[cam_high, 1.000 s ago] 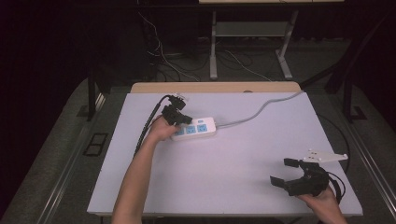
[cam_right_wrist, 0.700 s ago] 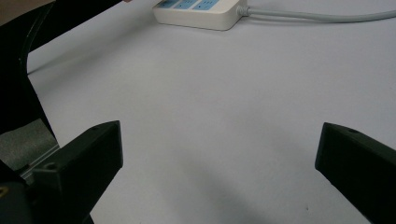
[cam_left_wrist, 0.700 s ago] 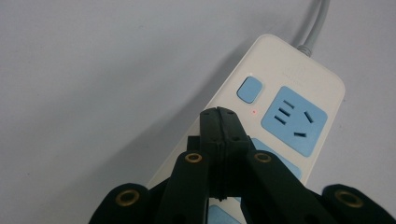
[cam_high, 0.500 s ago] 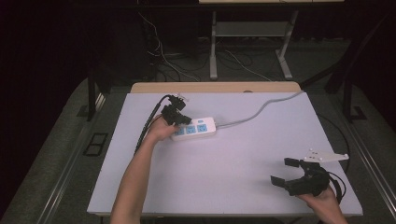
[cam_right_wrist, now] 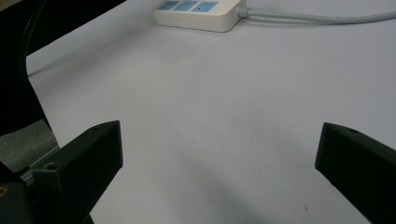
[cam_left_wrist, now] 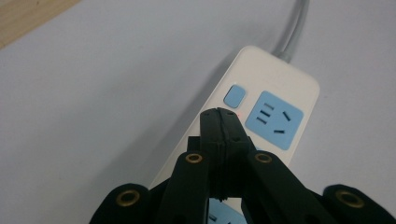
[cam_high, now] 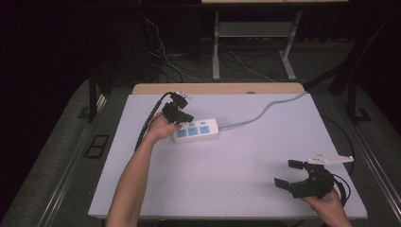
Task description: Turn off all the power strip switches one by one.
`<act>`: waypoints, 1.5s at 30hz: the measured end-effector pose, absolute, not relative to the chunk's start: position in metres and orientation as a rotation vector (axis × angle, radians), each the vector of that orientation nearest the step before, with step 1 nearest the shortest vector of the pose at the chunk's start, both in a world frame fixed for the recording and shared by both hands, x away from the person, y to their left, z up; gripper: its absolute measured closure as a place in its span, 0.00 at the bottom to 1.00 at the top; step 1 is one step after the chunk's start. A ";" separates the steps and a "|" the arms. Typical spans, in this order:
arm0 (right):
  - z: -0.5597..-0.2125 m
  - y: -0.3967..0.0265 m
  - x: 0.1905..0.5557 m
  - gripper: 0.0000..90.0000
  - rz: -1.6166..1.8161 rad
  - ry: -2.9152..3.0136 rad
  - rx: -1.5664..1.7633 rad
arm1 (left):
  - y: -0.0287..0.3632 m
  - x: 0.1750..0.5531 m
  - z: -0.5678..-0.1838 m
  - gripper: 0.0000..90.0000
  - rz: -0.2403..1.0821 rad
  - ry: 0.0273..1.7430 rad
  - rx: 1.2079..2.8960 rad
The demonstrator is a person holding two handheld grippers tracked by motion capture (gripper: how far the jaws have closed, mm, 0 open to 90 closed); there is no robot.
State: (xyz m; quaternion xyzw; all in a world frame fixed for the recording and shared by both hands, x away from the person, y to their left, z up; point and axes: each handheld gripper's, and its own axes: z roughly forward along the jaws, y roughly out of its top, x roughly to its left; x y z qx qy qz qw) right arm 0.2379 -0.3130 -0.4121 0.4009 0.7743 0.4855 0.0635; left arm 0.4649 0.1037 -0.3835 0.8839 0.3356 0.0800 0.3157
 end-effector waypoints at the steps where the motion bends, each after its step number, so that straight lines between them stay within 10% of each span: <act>1: -0.412 -0.313 0.238 0.01 1.467 2.339 1.211 | 0.103 0.465 -0.382 0.99 0.211 0.880 2.330; 45: -0.412 -0.313 0.238 0.01 1.472 2.341 1.206 | 0.058 0.479 -0.404 0.99 0.194 0.807 2.396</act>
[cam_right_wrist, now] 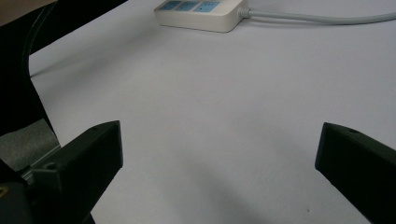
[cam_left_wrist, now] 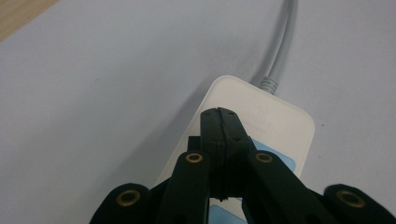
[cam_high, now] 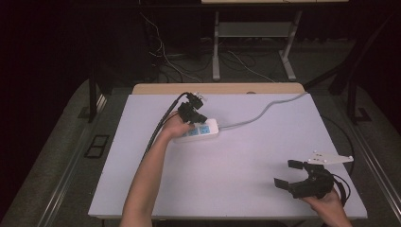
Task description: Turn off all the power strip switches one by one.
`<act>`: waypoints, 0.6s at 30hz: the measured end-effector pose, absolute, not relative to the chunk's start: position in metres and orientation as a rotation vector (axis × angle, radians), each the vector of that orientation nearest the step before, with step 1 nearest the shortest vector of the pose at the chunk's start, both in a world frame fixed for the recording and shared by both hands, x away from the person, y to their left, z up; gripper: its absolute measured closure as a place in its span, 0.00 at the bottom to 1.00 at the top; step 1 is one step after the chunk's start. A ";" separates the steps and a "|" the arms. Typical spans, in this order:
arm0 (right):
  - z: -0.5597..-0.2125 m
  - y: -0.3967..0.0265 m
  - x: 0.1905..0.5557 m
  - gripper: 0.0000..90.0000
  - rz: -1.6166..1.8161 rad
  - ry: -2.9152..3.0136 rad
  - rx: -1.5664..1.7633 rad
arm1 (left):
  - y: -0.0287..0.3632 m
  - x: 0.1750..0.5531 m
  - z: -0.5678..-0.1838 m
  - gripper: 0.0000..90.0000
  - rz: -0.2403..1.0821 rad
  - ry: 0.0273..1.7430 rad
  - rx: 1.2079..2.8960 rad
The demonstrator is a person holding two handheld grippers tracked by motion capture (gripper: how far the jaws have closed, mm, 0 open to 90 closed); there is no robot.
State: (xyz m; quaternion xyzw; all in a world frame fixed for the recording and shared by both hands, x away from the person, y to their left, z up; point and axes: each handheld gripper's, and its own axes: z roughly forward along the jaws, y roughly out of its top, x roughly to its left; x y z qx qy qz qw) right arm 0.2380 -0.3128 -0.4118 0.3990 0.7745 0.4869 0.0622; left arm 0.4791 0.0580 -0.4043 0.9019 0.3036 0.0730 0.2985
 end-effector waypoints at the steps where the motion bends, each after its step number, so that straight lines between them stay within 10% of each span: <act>1: -0.412 -0.313 0.238 0.01 1.474 2.340 1.207 | 0.058 0.480 -0.406 0.99 0.195 0.807 2.395; 18: -0.411 -0.312 0.237 0.01 1.470 2.342 1.201 | 0.066 0.484 -0.411 0.99 0.120 0.869 2.322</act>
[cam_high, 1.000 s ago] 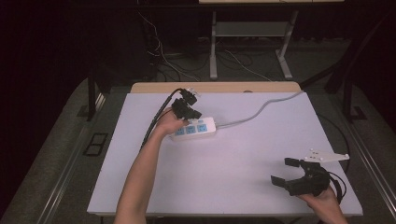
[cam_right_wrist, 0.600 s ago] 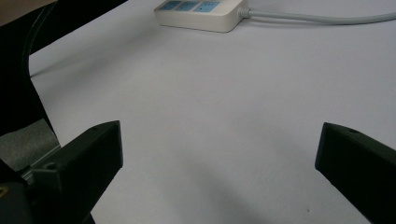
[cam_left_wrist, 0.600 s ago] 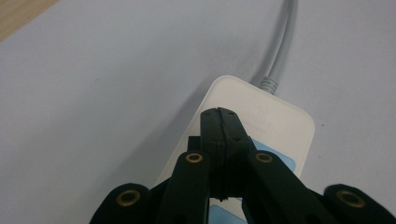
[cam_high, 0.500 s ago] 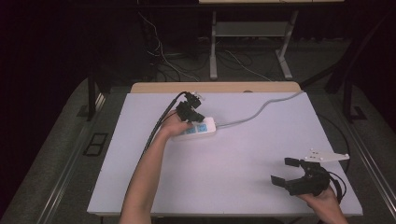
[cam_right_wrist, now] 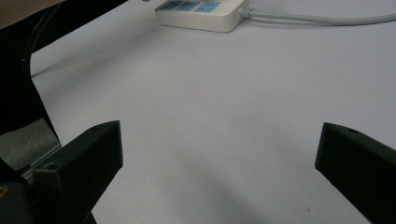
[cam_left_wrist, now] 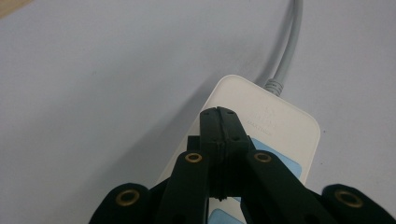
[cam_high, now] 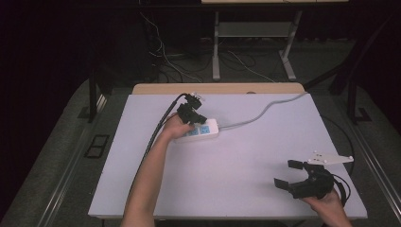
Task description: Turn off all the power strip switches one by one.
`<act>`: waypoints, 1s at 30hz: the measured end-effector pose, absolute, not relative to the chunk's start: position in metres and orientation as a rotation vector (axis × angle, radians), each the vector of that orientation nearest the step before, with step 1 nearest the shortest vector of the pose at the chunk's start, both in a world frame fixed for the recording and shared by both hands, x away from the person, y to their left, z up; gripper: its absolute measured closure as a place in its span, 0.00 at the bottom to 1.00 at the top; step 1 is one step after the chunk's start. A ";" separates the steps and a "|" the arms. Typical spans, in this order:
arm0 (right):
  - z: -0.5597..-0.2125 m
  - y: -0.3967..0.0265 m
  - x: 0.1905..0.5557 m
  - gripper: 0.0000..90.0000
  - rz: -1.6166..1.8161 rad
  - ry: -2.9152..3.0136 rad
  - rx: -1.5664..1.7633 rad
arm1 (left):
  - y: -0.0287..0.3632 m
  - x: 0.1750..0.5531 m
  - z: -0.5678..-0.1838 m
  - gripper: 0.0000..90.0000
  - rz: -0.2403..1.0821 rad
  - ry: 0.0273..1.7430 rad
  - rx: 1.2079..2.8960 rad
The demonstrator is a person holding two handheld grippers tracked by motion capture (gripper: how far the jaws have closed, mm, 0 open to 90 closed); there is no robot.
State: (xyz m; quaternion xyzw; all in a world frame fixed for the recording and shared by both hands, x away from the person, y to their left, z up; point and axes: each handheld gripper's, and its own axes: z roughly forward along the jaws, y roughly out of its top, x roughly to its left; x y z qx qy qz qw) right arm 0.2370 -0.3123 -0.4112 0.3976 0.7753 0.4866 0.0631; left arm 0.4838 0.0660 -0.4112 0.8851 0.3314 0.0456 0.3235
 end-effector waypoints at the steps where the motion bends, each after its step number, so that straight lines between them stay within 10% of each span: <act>1: -0.411 -0.312 0.237 0.01 1.471 2.342 1.200 | 0.067 0.484 -0.412 0.99 0.106 0.879 2.306; 30: -0.412 -0.315 0.238 0.01 1.471 2.336 1.205 | 0.067 0.479 -0.404 1.00 0.195 0.903 2.354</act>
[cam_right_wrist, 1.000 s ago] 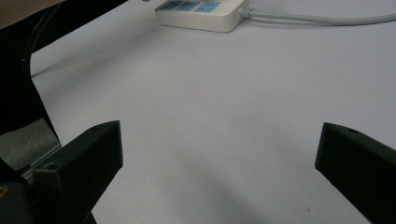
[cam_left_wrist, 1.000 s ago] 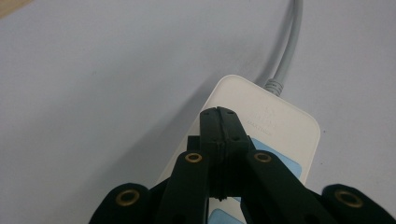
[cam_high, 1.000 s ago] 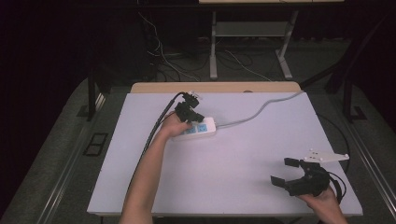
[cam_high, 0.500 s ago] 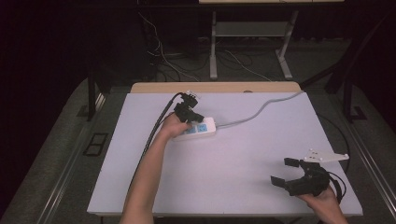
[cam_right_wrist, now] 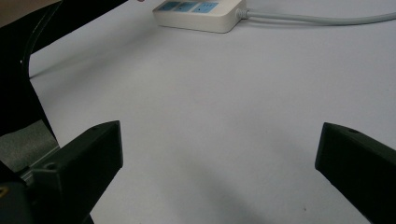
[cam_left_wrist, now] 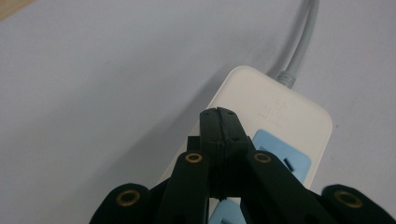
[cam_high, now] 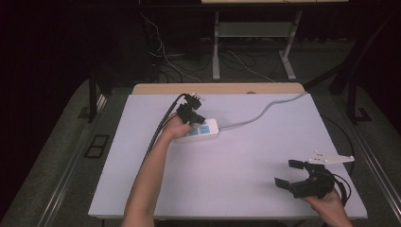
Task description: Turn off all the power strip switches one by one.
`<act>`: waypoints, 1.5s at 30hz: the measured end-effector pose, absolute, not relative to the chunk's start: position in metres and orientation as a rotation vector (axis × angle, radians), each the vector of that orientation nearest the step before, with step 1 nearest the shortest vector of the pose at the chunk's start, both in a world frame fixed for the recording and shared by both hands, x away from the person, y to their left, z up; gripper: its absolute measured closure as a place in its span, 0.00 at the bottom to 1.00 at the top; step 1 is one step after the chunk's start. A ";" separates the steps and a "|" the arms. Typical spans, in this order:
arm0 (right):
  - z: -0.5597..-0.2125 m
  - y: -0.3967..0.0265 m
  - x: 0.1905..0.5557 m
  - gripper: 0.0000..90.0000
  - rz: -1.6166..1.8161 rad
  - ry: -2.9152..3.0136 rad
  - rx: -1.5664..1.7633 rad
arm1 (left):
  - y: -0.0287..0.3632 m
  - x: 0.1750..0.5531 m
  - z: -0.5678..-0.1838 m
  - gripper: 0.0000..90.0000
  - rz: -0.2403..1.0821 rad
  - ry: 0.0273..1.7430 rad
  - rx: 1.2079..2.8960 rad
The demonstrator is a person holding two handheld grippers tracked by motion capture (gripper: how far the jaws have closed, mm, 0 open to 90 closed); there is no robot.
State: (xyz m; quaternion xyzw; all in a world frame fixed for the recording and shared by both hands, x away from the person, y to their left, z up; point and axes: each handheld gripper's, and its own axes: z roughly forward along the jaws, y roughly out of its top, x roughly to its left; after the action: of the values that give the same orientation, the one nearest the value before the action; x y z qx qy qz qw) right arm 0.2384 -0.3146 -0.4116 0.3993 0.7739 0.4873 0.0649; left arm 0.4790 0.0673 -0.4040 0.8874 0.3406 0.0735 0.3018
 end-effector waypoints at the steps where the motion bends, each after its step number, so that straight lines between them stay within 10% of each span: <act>1: -0.412 -0.315 0.238 0.01 1.472 2.334 1.206 | 0.069 0.479 -0.402 1.00 0.192 0.905 2.351; 11: -0.411 -0.315 0.239 0.01 1.472 2.329 1.213 | 0.088 0.460 -0.388 0.99 0.176 0.871 2.298; 23: -0.411 -0.313 0.238 0.01 1.476 2.331 1.206 | 0.113 0.424 -0.375 0.74 0.179 0.867 2.193; 38: -0.410 -0.312 0.237 0.01 1.484 2.331 1.201 | 0.139 0.371 -0.368 0.00 0.179 0.888 2.064; 45: -0.410 -0.309 0.236 0.01 1.486 2.336 1.193 | 0.143 0.328 -0.380 0.00 0.226 0.847 2.020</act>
State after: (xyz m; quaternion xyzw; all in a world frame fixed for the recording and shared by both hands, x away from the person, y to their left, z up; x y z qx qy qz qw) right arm 0.2355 -0.3089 -0.4095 0.3951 0.7733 0.4919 0.0636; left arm 0.3280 0.1434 -0.3800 0.8180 0.3431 0.0917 0.4525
